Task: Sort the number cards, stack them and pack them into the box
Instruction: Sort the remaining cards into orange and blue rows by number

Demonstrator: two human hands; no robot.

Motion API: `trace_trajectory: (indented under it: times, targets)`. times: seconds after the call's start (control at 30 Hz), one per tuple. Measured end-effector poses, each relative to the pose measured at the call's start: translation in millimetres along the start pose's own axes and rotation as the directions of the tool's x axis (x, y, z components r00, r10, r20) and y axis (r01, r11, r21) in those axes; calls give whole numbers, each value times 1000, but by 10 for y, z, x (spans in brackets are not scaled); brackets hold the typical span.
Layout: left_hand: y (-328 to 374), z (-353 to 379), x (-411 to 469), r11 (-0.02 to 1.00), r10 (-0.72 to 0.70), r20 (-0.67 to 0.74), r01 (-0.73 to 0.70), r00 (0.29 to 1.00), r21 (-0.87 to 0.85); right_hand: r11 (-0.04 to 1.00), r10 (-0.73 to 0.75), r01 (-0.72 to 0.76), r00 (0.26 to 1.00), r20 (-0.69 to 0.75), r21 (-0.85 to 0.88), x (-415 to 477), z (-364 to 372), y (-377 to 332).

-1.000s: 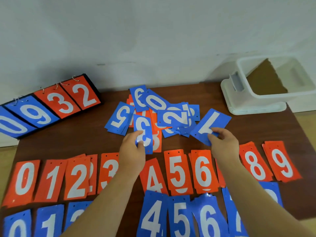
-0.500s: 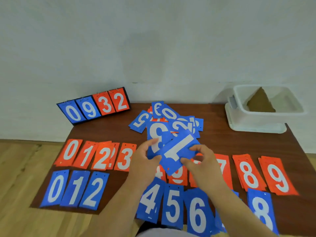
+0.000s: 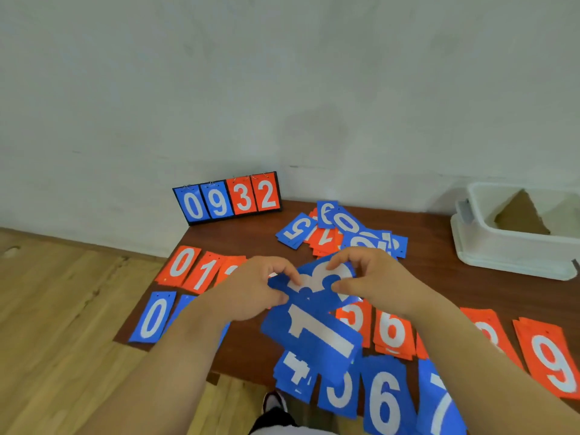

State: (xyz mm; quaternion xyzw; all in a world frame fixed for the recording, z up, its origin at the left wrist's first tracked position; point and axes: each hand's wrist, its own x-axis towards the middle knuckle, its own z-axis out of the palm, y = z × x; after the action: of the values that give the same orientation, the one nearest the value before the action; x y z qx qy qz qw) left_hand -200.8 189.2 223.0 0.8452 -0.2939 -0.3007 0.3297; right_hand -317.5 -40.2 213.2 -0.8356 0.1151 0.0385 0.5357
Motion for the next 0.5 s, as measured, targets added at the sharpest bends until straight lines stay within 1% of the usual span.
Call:
trace_trajectory:
  times: [0.03, 0.1, 0.17, 0.27, 0.37, 0.5]
  targets:
    - [-51, -14, -4, 999, -14, -92, 10, 996, -41, 1000, 6, -6, 1000, -1, 23, 8, 63, -2]
    - [-174, -21, 12, 981, -60, -270, 7, 961, -192, 995, 34, -35, 999, 16, 93, 32, 202, -10]
    - [-298, -21, 43, 948, -100, -388, -30, 916, -315, 988, 59, -62, 998, 31, 140, 46, 370, -33]
    - [-472, -75, 108, 907, -144, -475, -76, 868, -413, 976, 106, -108, 994, 20, 188, 132, 715, -112]
    - [-648, -186, 150, 879, -200, -522, -83, 829, -469, 977, 122, -108, 990, -69, 184, 295, 1067, -156]
    - [-1024, -540, 95, 839, -239, -586, -138, 775, -526, 968, 146, -98, 969, -198, 231, 648, 1639, -355]
